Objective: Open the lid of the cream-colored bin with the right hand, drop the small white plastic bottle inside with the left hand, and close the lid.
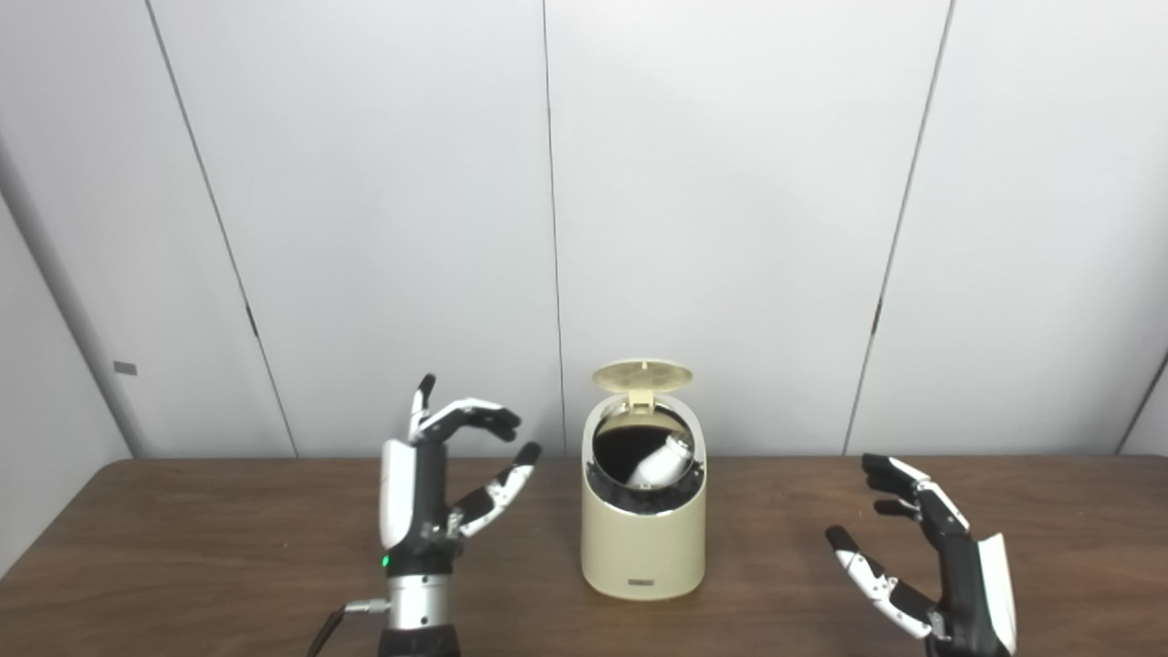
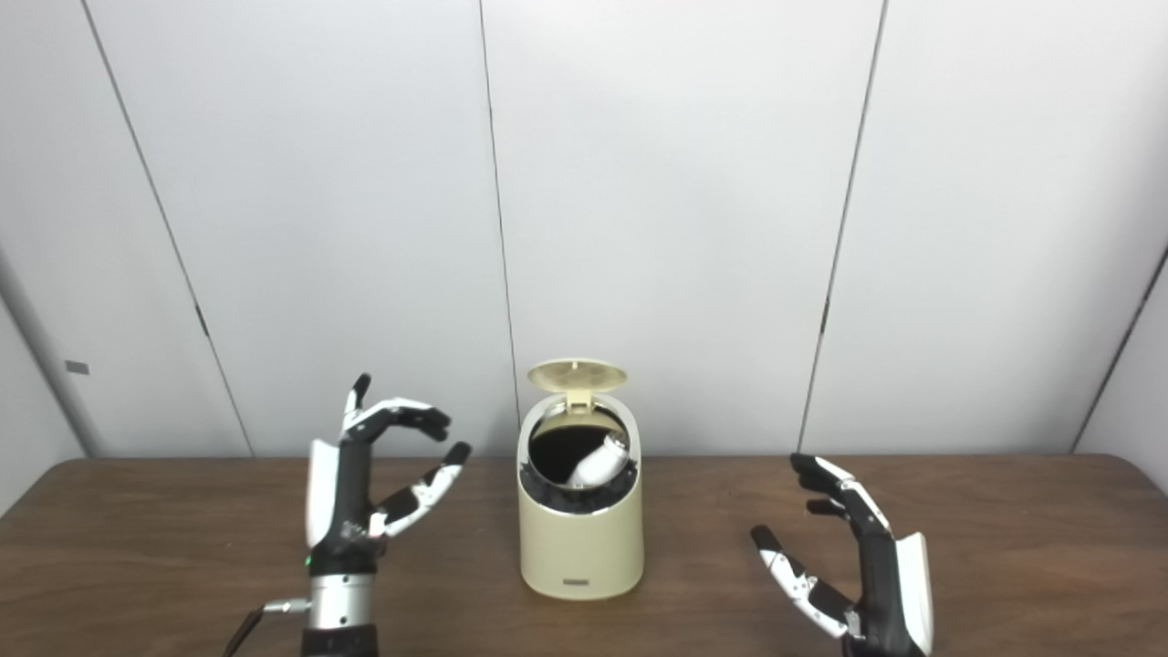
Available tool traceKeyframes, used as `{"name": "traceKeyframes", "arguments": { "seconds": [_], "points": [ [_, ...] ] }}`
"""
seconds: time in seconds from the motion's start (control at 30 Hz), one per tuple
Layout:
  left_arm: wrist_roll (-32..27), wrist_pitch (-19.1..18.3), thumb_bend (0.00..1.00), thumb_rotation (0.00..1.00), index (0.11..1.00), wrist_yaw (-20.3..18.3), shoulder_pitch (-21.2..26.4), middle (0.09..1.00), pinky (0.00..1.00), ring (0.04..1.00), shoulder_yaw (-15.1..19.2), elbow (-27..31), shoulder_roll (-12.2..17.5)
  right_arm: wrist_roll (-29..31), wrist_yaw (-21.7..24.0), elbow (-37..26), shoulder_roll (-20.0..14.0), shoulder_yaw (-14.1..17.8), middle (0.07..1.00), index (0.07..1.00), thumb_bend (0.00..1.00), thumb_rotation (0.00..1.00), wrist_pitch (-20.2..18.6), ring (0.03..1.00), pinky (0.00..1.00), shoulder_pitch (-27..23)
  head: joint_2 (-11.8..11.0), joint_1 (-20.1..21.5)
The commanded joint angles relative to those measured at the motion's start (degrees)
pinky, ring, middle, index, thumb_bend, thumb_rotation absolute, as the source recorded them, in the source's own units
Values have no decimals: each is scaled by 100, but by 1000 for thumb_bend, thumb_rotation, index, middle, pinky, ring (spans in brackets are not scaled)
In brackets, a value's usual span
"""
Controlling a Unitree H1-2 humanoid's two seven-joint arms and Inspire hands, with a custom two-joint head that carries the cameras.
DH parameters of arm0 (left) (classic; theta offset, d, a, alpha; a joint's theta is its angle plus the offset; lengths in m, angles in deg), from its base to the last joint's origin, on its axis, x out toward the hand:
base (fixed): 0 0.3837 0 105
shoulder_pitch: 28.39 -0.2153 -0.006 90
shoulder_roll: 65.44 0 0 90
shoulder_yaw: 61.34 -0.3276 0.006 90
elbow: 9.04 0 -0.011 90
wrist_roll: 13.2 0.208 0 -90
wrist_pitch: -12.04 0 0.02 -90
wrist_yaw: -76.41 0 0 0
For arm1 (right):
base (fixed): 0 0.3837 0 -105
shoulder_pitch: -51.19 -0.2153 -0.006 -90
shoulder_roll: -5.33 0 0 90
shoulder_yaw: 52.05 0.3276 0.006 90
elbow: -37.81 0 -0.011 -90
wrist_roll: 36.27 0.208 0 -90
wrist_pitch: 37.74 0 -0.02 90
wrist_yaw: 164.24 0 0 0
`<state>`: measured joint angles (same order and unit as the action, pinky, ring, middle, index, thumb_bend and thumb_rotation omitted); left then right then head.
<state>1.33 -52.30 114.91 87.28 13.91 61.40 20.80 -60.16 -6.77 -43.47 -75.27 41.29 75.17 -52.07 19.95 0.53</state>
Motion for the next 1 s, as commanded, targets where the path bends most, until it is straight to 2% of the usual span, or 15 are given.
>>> {"name": "traceKeyframes", "arguments": {
  "seconds": [0.0,0.03,0.07,0.1,0.13,0.17,0.2,0.3,0.57,0.7,0.77,0.8,0.93,0.97],
  "points": [
    [-241,126,522,0,484,-268,13,485,1000,595,186,308,125,29,-34,16,-38,-19,750,738,256,204,266,728,628,-113,-5,-4],
    [-356,126,522,0,479,-402,-69,489,1000,601,263,387,117,33,-30,10,-38,-23,750,738,257,204,264,729,628,-112,-8,-3],
    [-478,126,522,0,475,-534,-163,493,923,599,355,467,106,48,-26,6,-33,-26,751,738,258,203,266,730,629,-112,-14,-4],
    [-576,126,522,0,472,-650,-240,495,766,579,440,530,94,58,-28,7,-31,-27,750,737,260,193,271,730,630,-112,-14,-4],
    [-679,126,522,0,469,-768,-325,498,681,565,531,592,90,62,-32,10,-31,-28,748,735,261,185,278,728,628,-113,-14,-4],
    [-782,126,523,0,470,-888,-409,496,652,560,630,647,87,60,-38,13,-34,-28,748,733,258,181,278,727,629,-117,-9,8],
    [-880,126,523,0,473,-1006,-477,492,719,572,719,695,79,48,-48,18,-41,-28,748,733,257,180,280,727,629,-121,-6,3],
    [-1102,126,522,0,473,-1328,-672,492,743,582,966,832,38,57,-45,23,-57,-26,747,734,255,193,276,726,627,-130,-9,-7],
    [-1401,126,521,0,470,-1986,-931,491,616,564,1437,963,-178,53,-56,-8,-84,-26,741,731,254,192,298,723,620,-125,-7,1],
    [-1250,126,517,0,477,-2234,-994,497,503,540,1505,974,-198,40,-79,-21,-147,-74,742,721,258,180,367,720,615,-164,1,24],
    [-1298,126,513,0,481,-2388,-1014,499,491,541,1526,976,-215,42,-81,-21,-191,-104,742,727,253,176,388,716,610,-200,1,42],
    [-1326,126,510,0,481,-2471,-1022,503,507,560,1532,970,-221,35,-65,-25,-209,-101,752,734,255,231,382,727,624,-222,-3,60],
    [-1618,125,482,72,497,-2929,-1016,658,583,654,1551,917,-260,-175,96,-323,-351,-123,757,719,279,413,248,735,620,-429,-3,106],
    [-1725,125,480,76,498,-3056,-1007,684,603,678,1567,900,-285,-250,219,-466,-421,-156,773,736,310,525,148,753,633,-493,-8,120]
  ]
}}
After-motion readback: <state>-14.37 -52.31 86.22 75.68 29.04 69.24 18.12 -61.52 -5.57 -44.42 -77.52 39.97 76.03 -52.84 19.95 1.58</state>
